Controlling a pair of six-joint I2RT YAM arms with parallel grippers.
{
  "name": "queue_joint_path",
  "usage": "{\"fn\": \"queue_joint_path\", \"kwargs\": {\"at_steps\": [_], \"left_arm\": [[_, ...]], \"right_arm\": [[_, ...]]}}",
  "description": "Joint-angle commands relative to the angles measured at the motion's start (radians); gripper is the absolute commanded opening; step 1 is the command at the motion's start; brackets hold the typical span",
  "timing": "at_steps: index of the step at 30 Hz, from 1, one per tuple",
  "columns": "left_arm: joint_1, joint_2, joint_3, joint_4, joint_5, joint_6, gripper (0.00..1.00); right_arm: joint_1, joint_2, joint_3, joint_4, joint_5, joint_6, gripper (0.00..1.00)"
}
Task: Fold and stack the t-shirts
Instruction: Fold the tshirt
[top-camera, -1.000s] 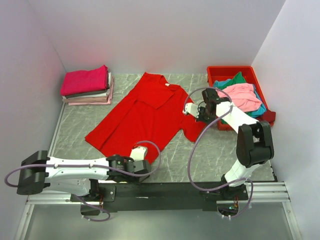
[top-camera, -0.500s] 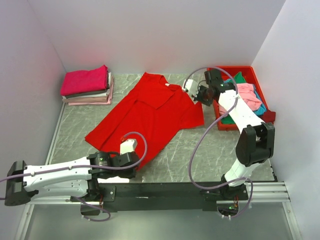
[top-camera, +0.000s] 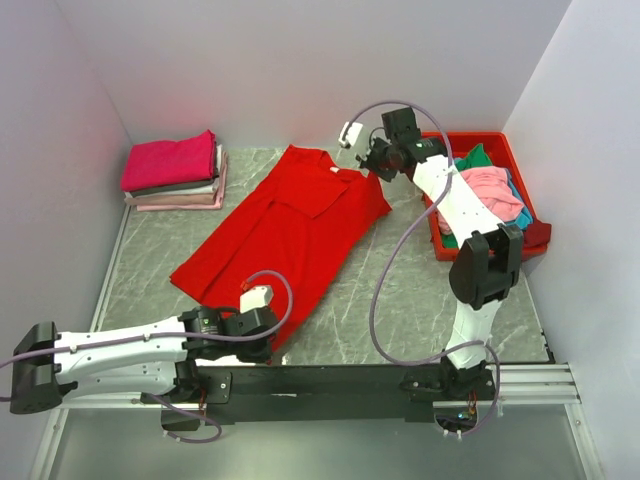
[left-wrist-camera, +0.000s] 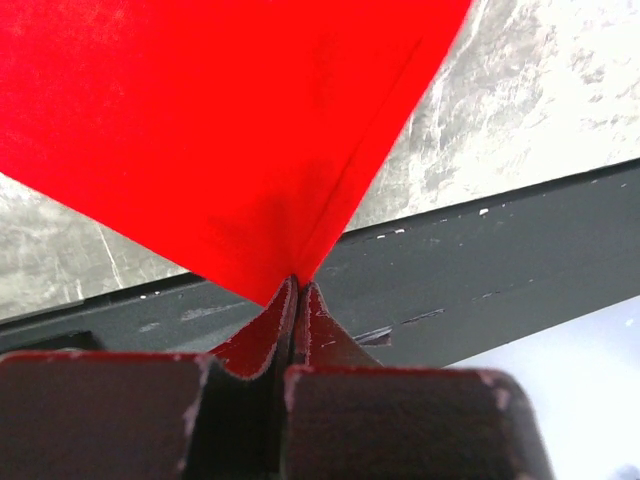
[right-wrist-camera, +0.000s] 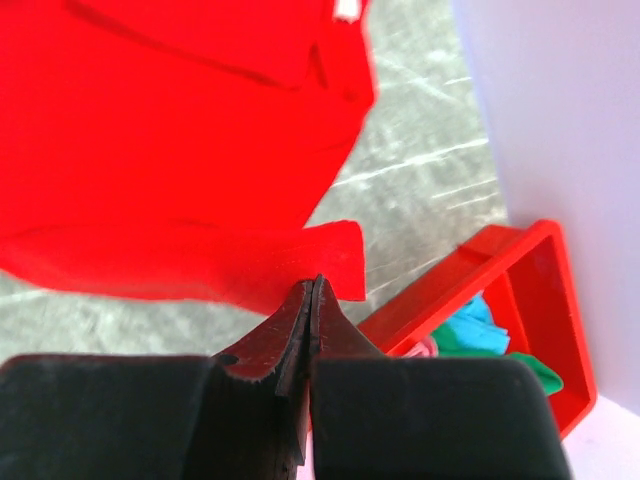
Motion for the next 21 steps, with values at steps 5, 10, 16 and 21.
{"fn": "queue_joint_path", "kwargs": {"at_steps": [5,10,16,21], "left_arm": [[0.014,-0.131,-0.05,0.016,-0.009,-0.143,0.01],[0.034,-0.243,-0.132,0.064,0.025,-0.223,0.01],[0.041,-0.3,-0.199,0.139,0.042,-0.286,0.01],[0.054,-0.323,-0.208,0.143,0.02,-0.314,0.01]], "right_arm": [[0.01,0.088,0.182,0.039,0.015,0.093,0.0],[0.027,0.125,0.225,0.093,0.031,0.13,0.0],[0.038,0.177,0.308,0.114,0.032,0.168,0.0],[0.056,0.209,0.346,0.137,0.043,0.185,0.0]]}}
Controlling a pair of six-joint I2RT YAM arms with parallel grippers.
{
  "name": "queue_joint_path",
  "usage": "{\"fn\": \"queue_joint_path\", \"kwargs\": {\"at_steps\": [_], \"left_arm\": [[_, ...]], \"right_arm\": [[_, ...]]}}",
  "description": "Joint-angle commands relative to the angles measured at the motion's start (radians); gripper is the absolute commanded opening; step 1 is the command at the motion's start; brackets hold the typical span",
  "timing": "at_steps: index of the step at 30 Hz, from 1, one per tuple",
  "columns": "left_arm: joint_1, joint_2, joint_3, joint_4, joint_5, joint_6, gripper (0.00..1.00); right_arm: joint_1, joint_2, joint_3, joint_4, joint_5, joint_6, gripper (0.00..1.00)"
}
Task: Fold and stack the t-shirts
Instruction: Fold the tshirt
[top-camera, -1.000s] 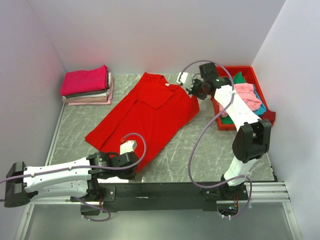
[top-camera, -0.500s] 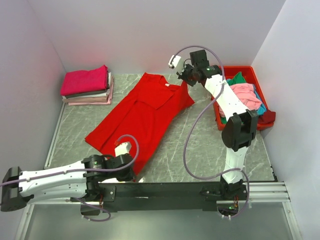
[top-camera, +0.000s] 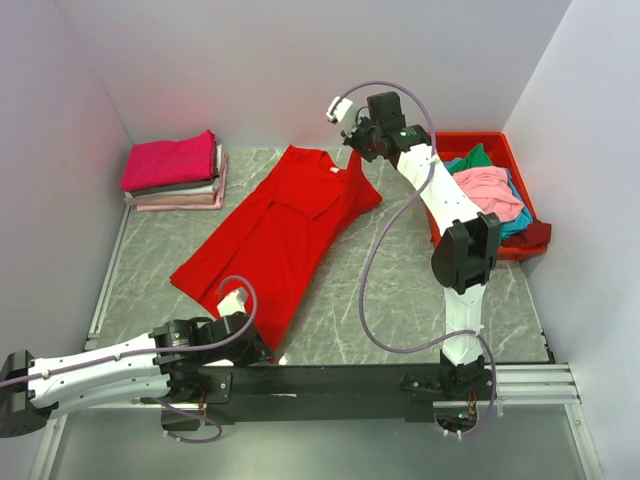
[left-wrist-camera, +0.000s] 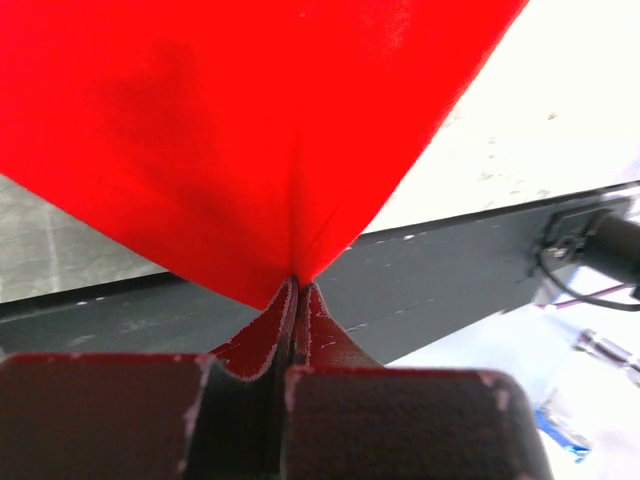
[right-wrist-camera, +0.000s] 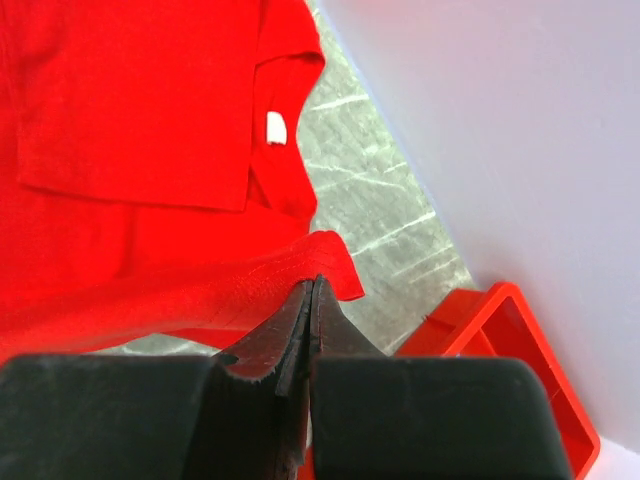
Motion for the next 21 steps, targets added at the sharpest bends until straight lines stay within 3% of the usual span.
{"fn": "queue_joint_path", "kwargs": {"at_steps": [1,11,21], "left_arm": [[0.011,-0.028,-0.008,0.048,-0.008,-0.062,0.01],[0.041,-0.169,0.014,-0.042,-0.131,-0.145,0.01],[0.119,-0.069,0.026,-0.015,-0.102,-0.139,0.0]], "right_arm": [[0.018,0.017,0.067,0.064,0.018,0.034,0.0],[0.034,0.071,0.119,0.095,0.027,0.051,0.0],[0.037,0.085,0.101,0.121,0.03,0.051,0.0]]}}
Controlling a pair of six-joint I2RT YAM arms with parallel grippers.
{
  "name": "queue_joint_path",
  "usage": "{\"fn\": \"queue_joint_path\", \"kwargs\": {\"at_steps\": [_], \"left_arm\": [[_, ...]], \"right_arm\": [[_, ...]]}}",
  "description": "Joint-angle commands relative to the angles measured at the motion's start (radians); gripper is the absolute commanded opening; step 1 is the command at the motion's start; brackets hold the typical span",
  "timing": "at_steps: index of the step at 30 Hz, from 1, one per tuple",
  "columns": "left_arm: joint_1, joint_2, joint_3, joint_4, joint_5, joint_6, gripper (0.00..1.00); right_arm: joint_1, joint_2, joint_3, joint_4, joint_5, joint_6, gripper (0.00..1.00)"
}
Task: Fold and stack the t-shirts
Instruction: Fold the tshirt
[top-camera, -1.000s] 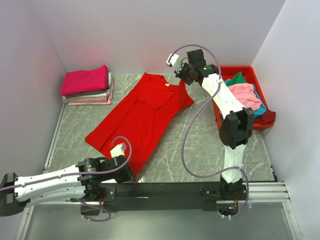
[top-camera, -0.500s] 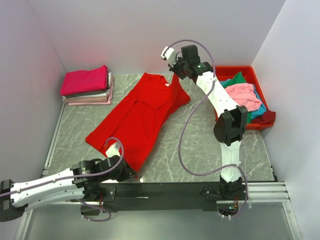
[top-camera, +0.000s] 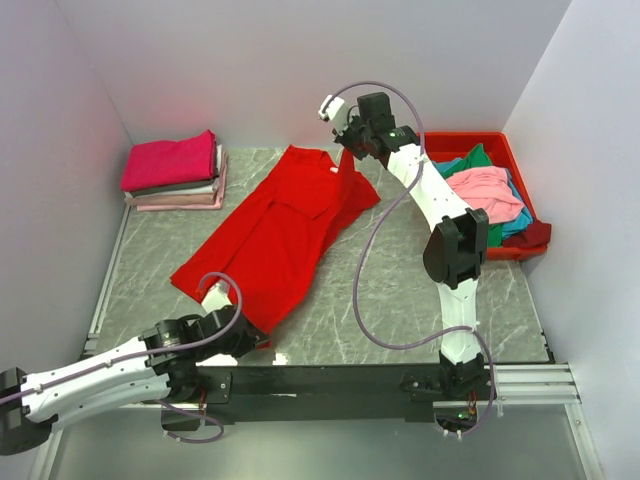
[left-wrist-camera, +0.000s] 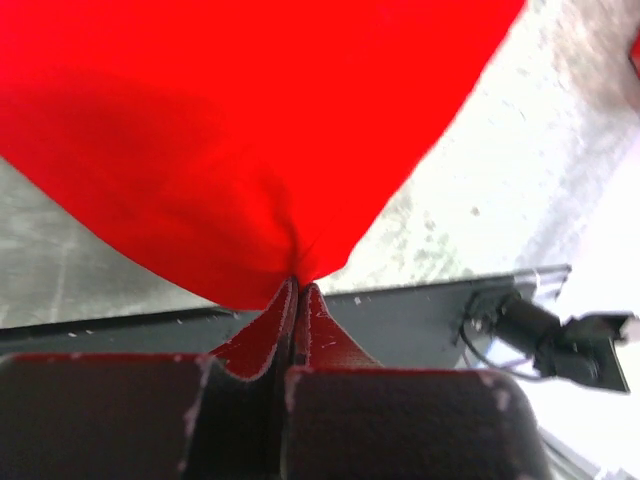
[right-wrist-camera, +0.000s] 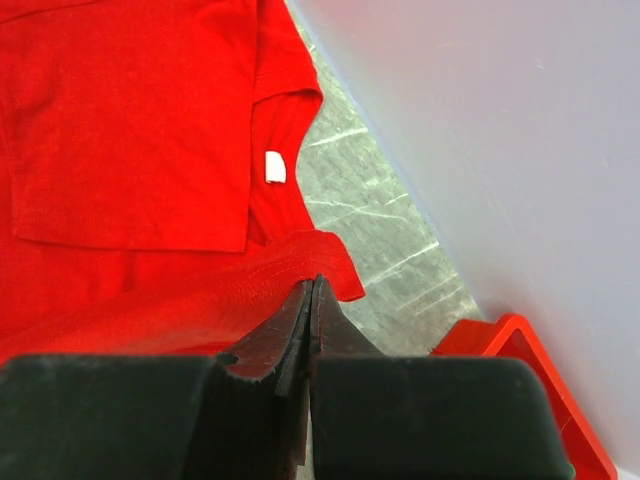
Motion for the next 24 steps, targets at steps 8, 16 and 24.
{"fn": "queue_joint_path", "kwargs": {"at_steps": [8,16,24], "left_arm": [[0.171,0.149,0.085,-0.038,0.011,-0.033,0.0],[0.199,0.172,0.131,-0.123,-0.036,-0.062,0.0],[0.216,0.124,0.105,-0.218,-0.064,-0.149,0.0]], "right_arm": [[0.008,0.007,0.025,0.065,0.001,0.022,0.0],[0.01,0.031,0.038,0.071,0.004,0.025,0.0],[0.011,0.057,0.041,0.093,0.022,0.033,0.0]]}}
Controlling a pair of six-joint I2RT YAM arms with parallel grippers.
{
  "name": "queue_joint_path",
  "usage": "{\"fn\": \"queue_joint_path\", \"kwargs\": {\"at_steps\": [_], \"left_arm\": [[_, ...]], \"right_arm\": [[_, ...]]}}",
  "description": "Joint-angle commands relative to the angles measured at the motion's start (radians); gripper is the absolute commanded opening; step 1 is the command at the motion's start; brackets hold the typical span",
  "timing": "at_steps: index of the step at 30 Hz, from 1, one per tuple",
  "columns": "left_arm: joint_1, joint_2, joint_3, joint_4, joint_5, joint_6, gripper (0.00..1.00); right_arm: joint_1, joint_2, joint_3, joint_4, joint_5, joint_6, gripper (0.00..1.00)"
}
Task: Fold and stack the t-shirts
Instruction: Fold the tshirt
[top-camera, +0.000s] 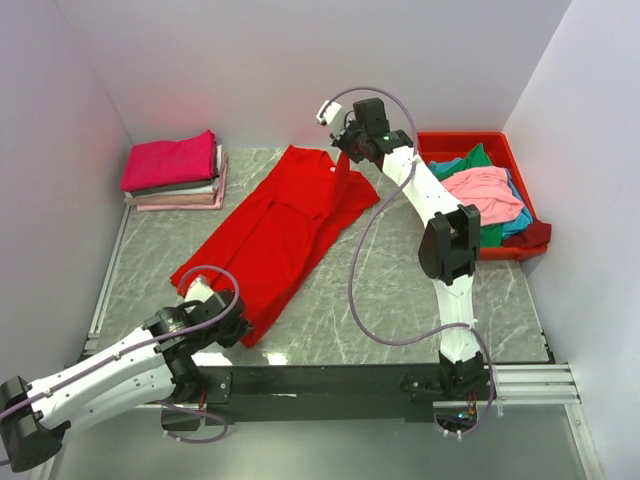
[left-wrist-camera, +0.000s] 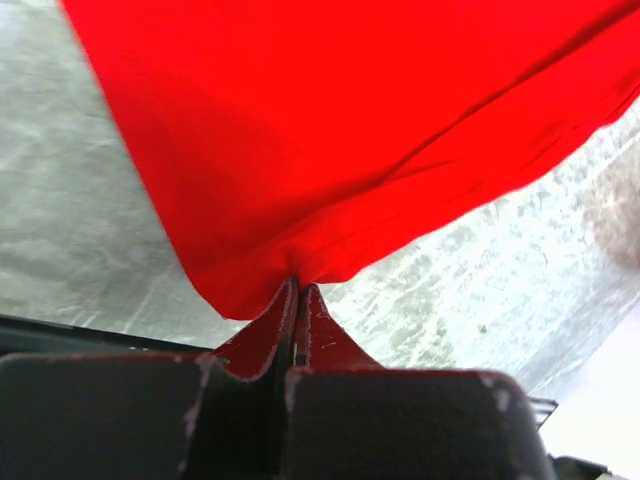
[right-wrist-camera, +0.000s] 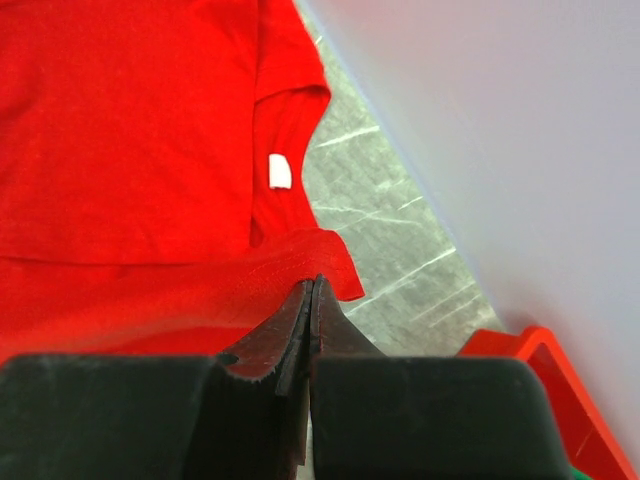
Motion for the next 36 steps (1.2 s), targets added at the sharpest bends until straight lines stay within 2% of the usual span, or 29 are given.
{"fn": "queue_joint_path", "kwargs": {"at_steps": [1,6,17,23,36], "left_arm": [[0.01,-0.015,0.011,-0.075,-0.047,-0.076,0.0],[0.017,-0.015,0.031,-0.108,-0.107,-0.085,0.0],[0.08,0.083,0.093,-0.096,-0.167,0.009,0.0],[0.14,0.109,0.067,-0.041,-0.121,0.088,0.0],[0.191,0.12,0.036,-0.02,-0.118,0.128,0.01]], "right_arm": [[0.011,0.008,0.039,0.048,0.021,0.016,0.0],[0.011,0.015,0.035,0.058,0.033,0.016,0.0],[0.011,0.034,0.041,0.075,0.044,0.027,0.0],[0.011,0.037,0.039,0.075,0.041,0.028,0.0],[0.019,0.052,0.045,0.08,0.049,0.024,0.0]]}}
